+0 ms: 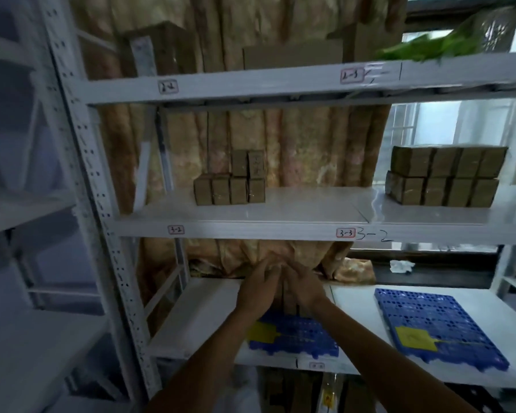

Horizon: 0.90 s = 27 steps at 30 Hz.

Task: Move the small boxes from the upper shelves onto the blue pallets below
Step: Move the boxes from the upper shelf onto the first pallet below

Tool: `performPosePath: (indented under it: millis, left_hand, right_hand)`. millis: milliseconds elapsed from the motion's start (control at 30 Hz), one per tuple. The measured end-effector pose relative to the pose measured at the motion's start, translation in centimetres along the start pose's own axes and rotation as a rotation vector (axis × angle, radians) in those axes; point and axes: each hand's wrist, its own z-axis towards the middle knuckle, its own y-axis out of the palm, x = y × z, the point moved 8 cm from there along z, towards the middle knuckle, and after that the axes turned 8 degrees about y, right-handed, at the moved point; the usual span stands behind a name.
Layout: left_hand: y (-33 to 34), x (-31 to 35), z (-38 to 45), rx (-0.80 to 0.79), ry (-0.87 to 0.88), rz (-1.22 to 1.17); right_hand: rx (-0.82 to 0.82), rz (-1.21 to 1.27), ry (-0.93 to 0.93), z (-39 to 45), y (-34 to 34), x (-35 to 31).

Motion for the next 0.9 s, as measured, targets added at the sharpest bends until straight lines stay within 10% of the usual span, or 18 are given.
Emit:
performPosePath:
  millis: [500, 900]
  left_hand:
    - [-17.2, 2.3, 6.5, 0.315, 0.07, 0.03]
    - [-25.4, -2.5, 20.8, 0.271, 0.129, 0.019]
  right_hand:
    - [0.041, 0.187, -0.177, 3.9, 5.4, -15.8]
    - [0.226, 0.098, -0.162, 18.0, 9.3, -21.9]
